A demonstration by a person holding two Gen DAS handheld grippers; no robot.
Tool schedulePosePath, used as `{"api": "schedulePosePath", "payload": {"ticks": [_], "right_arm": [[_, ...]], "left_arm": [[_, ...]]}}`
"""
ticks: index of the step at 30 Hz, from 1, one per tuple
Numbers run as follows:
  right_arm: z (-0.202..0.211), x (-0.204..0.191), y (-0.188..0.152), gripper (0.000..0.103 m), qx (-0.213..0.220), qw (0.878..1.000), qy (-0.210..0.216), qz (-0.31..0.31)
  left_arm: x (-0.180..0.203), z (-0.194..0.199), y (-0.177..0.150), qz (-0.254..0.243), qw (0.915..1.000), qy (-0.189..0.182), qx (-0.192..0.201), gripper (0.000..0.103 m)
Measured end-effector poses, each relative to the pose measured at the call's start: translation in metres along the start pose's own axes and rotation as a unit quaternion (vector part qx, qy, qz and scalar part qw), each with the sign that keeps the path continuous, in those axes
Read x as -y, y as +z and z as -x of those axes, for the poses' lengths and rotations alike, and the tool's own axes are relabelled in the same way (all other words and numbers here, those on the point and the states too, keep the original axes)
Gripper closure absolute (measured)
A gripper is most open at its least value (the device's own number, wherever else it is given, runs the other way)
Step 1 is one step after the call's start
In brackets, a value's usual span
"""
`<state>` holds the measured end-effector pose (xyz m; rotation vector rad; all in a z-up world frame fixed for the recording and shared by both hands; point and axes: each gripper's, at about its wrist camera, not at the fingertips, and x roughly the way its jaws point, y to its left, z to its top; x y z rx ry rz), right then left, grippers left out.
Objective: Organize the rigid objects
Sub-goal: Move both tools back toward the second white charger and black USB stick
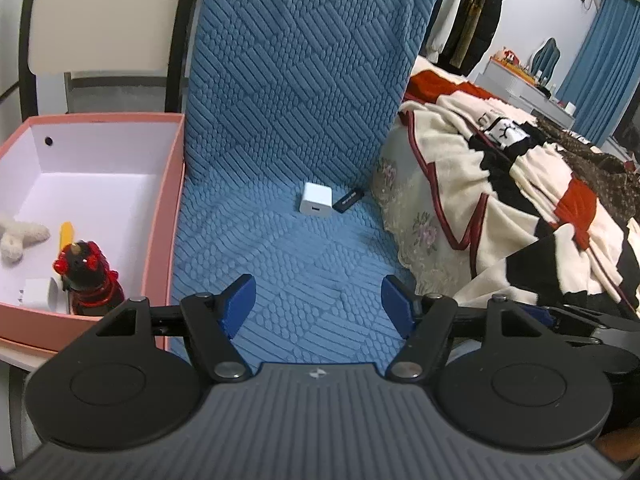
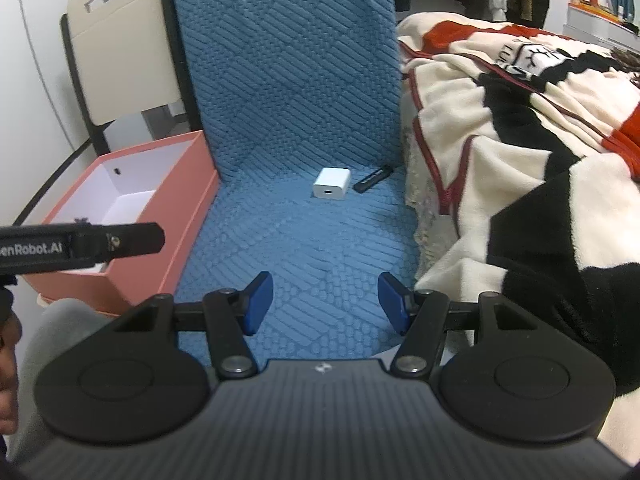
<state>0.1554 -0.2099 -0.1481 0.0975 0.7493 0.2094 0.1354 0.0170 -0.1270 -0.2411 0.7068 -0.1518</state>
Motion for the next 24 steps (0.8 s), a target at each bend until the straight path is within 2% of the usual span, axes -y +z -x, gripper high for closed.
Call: {"api": "schedulePosePath", "payload": {"ticks": [12,18,20,24], "right_arm": [[-0.053,0.02,-0.002,0.042,0.001,0.999,-0.018,-0.028],[-0.078,0.016,0.007,0.042,0.01,0.999,-0.027,-0.042],[-0.086,0.011,0.011,0.042,0.016,0.999,-0.025,-0.035],[-0.107,0.005,0.018,0.042,0.018,0.999,-0.033,-0.033]], "left_arm": [[-0.011,-0.089,0.022,-0.001,1.0,-0.002,-0.008,0.029],[-0.021,-0.141,0.03,0.007,0.9999,-0.008,-0.011,0.029],[-0.023,-0.162,0.035,0.011,0.9996,-0.007,-0.024,0.029],[-0.027,-0.192,0.048,0.023,0.9983,-0.028,-0.045,0.029]]}}
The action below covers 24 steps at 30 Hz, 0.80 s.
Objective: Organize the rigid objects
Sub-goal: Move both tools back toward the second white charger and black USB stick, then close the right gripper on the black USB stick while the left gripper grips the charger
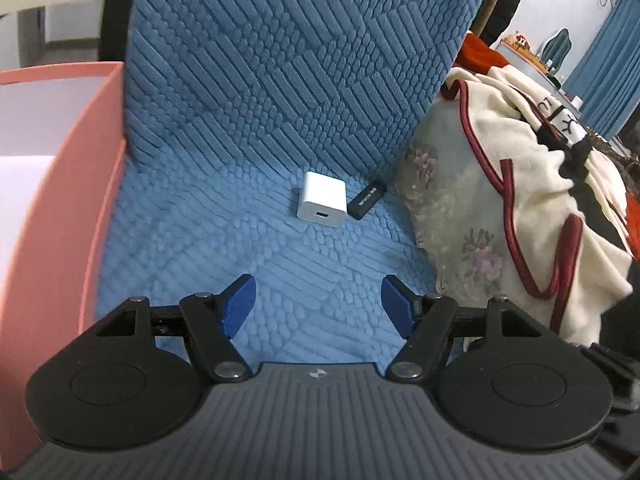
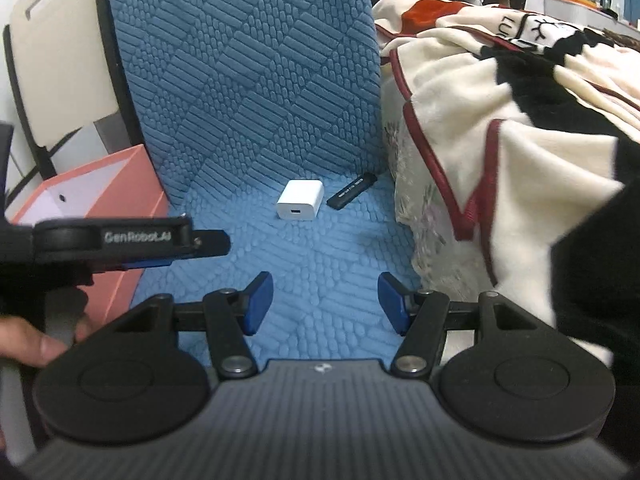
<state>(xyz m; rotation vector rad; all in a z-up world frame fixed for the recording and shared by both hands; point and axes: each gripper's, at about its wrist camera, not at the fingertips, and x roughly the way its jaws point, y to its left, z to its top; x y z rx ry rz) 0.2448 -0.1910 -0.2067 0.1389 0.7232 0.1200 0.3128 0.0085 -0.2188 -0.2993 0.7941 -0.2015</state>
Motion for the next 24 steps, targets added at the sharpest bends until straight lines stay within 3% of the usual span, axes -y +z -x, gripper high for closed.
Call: {"api": "schedulePosePath", "payload": {"ticks": [4,13,17,24], "right_arm": [[-0.023,0.001,0.011,0.042,0.008,1.0,0.006,-0.019],[-0.096,0.021,0.046,0.043,-0.024,0.998,-0.007,-0.063],[-0.126,0.018,0.066,0.048,-0.028,0.998,-0.008,-0.064],[-0.184,0.028,0.093,0.055,-0.063,0.994,-0.01,-0.09]], "left_arm": [[0.003,-0.024,0.018,-0.023,0.9996,0.012,0.008,0.029],[-0.011,-0.086,0.035,-0.005,0.9999,-0.006,-0.013,0.03],[-0.012,-0.104,0.037,-0.028,0.9994,0.018,-0.01,0.033],[-0.016,-0.125,0.043,-0.052,0.9986,-0.008,-0.007,0.033]]}}
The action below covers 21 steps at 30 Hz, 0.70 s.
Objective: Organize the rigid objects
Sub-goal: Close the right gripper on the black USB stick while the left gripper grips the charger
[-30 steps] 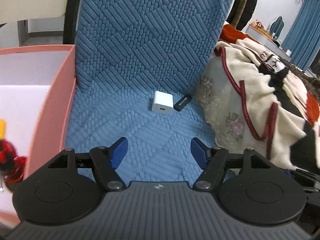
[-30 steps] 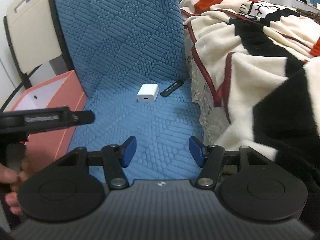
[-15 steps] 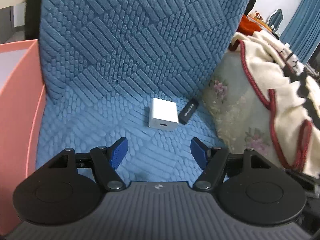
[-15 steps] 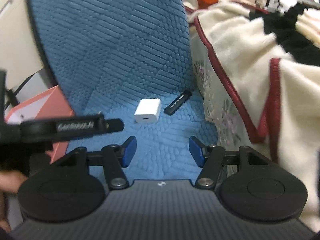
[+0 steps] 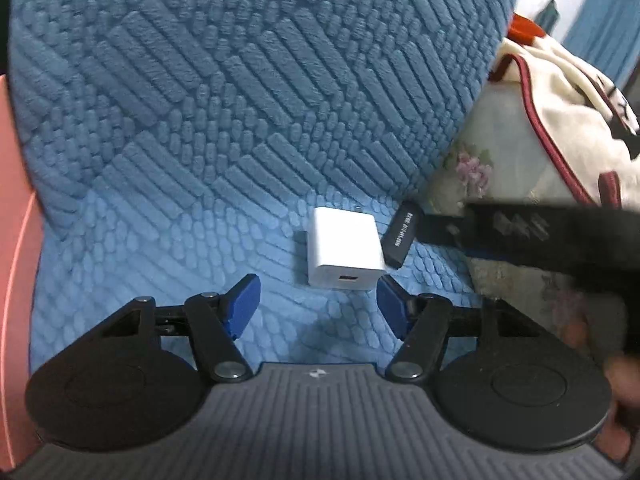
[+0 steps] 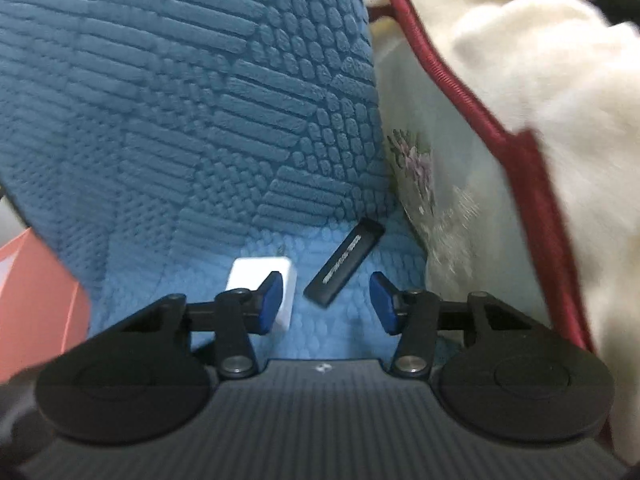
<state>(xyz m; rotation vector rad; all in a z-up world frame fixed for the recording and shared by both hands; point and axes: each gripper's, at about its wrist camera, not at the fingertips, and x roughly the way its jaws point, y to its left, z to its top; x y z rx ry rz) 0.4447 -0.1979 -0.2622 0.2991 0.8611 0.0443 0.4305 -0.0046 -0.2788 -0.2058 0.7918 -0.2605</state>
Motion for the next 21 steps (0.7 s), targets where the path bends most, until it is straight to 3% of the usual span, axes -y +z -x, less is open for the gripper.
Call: {"api": "schedulePosePath", "payload": {"ticks": [2,5,7,11,21], "right_arm": [[-0.014,0.005,0.007,0.055,-0.015,1.0,0.003,-0.014],[-0.036,0.014,0.012,0.06,-0.042,0.998,-0.001,-0.039],[-0.041,0.019,0.016,0.065,-0.046,0.998,-0.003,-0.05],[-0.047,0.025,0.019,0.066,-0.051,0.997,-0.003,-0.061],[-0.057,0.0,0.017,0.067,-0.055,0.996,-0.043,0.046]], "left_arm": [[-0.001,-0.006,0.0,-0.005,1.0,-0.002,0.002,0.033],[-0.002,-0.015,0.003,-0.008,1.0,-0.002,-0.001,0.043],[-0.003,-0.019,0.006,-0.006,1.0,-0.008,-0.002,0.044],[0.001,-0.025,0.009,-0.016,0.9996,-0.021,-0.004,0.044],[0.016,-0.032,0.006,-0.045,0.9989,-0.014,0.0,0.042]]}}
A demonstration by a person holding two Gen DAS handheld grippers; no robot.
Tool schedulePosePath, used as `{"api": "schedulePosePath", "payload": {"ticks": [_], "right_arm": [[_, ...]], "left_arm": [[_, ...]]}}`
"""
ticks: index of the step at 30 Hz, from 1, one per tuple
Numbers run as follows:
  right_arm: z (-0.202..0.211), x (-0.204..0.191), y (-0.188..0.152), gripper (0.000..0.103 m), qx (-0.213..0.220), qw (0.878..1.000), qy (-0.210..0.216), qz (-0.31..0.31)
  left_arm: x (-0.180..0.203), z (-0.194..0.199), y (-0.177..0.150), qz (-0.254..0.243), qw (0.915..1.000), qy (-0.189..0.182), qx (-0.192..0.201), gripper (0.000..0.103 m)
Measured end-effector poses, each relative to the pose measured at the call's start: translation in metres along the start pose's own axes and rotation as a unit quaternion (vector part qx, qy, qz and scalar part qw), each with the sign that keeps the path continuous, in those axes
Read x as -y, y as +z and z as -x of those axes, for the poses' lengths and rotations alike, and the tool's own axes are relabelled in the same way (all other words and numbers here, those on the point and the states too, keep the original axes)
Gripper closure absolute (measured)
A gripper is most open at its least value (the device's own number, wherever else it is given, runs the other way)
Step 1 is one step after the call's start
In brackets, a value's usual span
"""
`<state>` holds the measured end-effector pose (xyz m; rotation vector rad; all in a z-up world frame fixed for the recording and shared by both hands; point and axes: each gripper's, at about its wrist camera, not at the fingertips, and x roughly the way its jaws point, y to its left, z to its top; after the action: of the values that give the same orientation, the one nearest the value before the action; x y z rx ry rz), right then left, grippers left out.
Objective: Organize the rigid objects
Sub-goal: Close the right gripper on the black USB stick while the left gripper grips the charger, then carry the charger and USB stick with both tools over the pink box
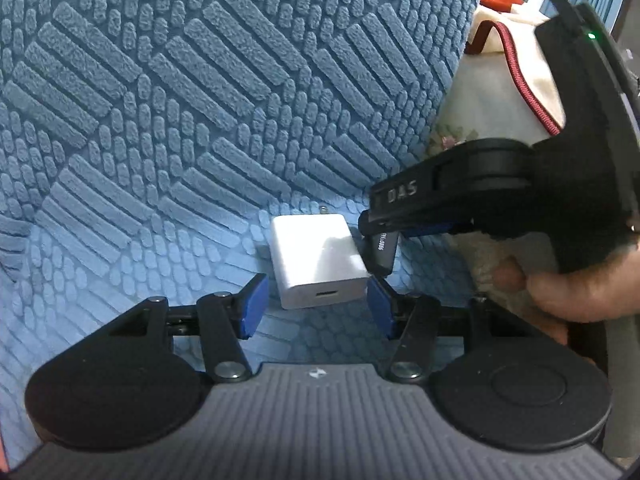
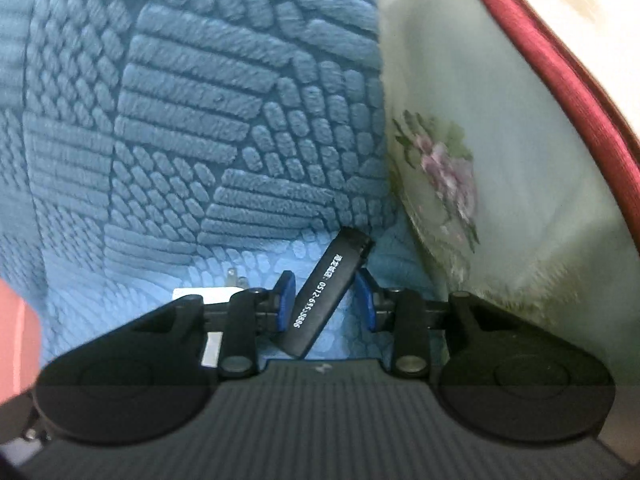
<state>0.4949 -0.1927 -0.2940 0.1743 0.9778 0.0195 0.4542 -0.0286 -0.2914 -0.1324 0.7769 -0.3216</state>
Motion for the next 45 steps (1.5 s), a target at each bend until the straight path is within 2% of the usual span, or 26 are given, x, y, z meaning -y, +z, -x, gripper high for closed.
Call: {"api": "schedulePosePath", "payload": {"ticks": [5,7,16,25,29,37,41,45], "right_arm": [[-0.005,-0.011,0.004,0.066,-0.004,1.0,0.002,0.027],[-0.005,-0.01,0.003,0.069,-0.007,0.999,0.008,0.036],[0.007,0.031,0.003,0.082,-0.026,0.998,0.045,-0.024],[0.032,0.051,-0.012,0.088,-0.038,0.996,0.077,-0.033],[0.044,0.045,-0.025,0.09,-0.04,0.995,0.093,-0.02],[0.025,0.039,-0.03,0.091,-0.05,0.993,0.104,-0.018],[0.022,0.024,-0.029,0.091,-0.036,0.995,0.087,0.017],[0.03,0.018,-0.032,0.091,-0.029,0.997,0.077,0.011]], "left_arm": [[0.003,-0.003,-0.005,-0.001,1.0,0.004,-0.001,0.042],[0.003,-0.004,-0.006,0.004,1.0,0.005,0.005,0.042],[0.004,-0.004,-0.006,0.007,0.9997,0.02,0.013,0.041],[0.003,-0.006,-0.001,0.022,0.999,0.032,0.021,0.044],[0.001,-0.003,-0.001,0.037,0.9987,0.036,0.009,0.044],[-0.003,0.004,-0.009,0.036,0.9979,0.053,0.003,0.045],[-0.004,0.011,-0.013,0.033,0.9977,0.059,0.003,0.045],[-0.01,0.021,-0.015,0.054,0.9966,0.062,-0.001,0.045]]}}
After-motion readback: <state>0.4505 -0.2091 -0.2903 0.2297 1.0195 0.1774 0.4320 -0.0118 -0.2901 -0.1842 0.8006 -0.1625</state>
